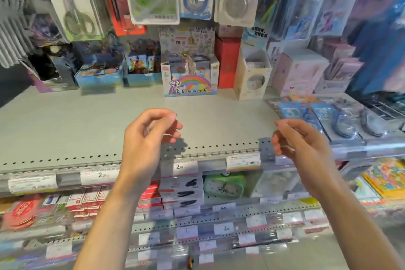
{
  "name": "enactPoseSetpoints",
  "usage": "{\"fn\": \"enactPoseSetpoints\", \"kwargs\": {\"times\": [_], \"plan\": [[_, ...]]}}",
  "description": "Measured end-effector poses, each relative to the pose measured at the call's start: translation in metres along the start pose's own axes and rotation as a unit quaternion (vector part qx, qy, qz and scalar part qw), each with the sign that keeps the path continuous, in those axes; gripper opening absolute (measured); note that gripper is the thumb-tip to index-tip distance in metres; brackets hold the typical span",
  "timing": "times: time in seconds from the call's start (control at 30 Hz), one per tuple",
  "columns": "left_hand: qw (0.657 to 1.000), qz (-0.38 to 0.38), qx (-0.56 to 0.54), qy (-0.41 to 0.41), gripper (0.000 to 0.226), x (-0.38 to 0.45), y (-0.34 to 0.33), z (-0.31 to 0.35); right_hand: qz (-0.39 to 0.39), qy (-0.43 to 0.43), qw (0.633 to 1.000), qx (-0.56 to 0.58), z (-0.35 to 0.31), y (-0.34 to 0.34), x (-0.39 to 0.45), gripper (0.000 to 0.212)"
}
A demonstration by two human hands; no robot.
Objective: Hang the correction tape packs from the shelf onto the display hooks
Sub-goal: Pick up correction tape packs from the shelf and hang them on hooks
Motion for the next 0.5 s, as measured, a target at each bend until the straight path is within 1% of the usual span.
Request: {"fn": "enactPoseSetpoints", "kwargs": {"times": [0.07,0.17,0.23,0.3,0.43,0.5], "plan": [[1.000,-0.007,-0.010,0.013,0.011,-0.013,-0.017,-0.009,0.026,-0.012,1.000,0.009,0.008,0.021,-0.013,0.018],[1.000,-0.006,-0.011,0.026,0.011,-0.027,-0.048,-0.021,0.069,-0.025,0.997,0.026,0.017,0.055,-0.023,0.018],[0.999,-0.003,-0.012,0.034,0.014,-0.034,-0.073,-0.030,0.083,-0.025,0.996,0.037,0.018,0.078,-0.024,0.014],[0.999,0.003,-0.010,0.038,0.021,-0.039,-0.100,-0.039,0.083,-0.015,0.995,0.048,0.019,0.104,-0.021,0.015],[0.999,0.018,-0.004,0.046,0.007,-0.046,-0.167,-0.056,0.072,0.005,0.996,0.049,0.018,0.167,0.003,0.013],[0.998,0.043,-0.013,0.043,0.009,-0.047,-0.207,-0.064,0.059,-0.001,0.997,0.048,0.017,0.203,0.022,0.010]]}}
Point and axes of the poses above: each hand's wrist, its own x-axis towards the middle knuckle, its own y-axis out of the back of the hand, z = x × y, the point moved 2 cm from there along x, towards the middle knuckle, and after that the axes turned 1 degree about x, right-handed, at the moved point
